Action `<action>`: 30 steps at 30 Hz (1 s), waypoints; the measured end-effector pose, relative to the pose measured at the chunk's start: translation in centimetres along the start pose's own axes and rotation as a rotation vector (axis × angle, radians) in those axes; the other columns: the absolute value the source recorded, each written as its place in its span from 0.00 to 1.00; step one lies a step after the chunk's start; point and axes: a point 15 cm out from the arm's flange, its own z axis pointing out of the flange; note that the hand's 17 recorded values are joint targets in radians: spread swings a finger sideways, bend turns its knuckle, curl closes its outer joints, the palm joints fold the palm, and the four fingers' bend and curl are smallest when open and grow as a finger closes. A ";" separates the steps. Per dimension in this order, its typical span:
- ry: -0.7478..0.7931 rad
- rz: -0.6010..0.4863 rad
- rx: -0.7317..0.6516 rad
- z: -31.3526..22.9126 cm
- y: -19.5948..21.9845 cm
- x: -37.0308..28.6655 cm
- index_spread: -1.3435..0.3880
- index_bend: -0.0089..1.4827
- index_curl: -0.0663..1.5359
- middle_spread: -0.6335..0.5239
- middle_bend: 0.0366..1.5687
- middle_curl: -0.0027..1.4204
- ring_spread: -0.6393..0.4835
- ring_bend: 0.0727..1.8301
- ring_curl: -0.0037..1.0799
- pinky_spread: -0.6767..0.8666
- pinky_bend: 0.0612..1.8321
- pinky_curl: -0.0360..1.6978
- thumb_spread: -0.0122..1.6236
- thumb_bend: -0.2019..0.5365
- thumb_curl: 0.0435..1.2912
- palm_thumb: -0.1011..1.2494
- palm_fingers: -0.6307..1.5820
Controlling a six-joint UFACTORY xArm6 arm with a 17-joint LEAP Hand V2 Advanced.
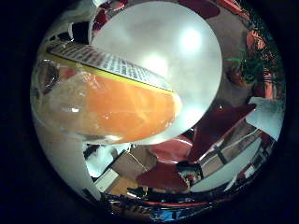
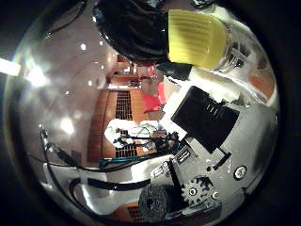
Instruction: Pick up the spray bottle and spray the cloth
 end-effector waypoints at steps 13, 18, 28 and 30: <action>0.325 0.078 -0.225 -0.8 2.9 -5.4 0.66 0.76 0.49 0.47 0.86 0.42 0.44 0.79 0.51 0.30 0.57 0.67 0.62 0.26 0.46 0.90 0.83; 0.446 0.081 -0.336 0.5 2.7 -6.7 0.66 0.76 0.49 0.47 0.86 0.41 0.44 0.79 0.51 0.30 0.57 0.68 0.62 0.25 0.46 0.90 0.83; 0.634 0.106 -0.490 7.1 3.2 -5.5 0.66 0.75 0.49 0.47 0.86 0.41 0.43 0.79 0.52 0.29 0.56 0.69 0.63 0.25 0.46 0.89 0.83; 0.665 0.104 -0.499 7.8 3.1 -5.6 0.66 0.75 0.49 0.47 0.86 0.41 0.43 0.79 0.52 0.29 0.56 0.69 0.63 0.25 0.47 0.89 0.83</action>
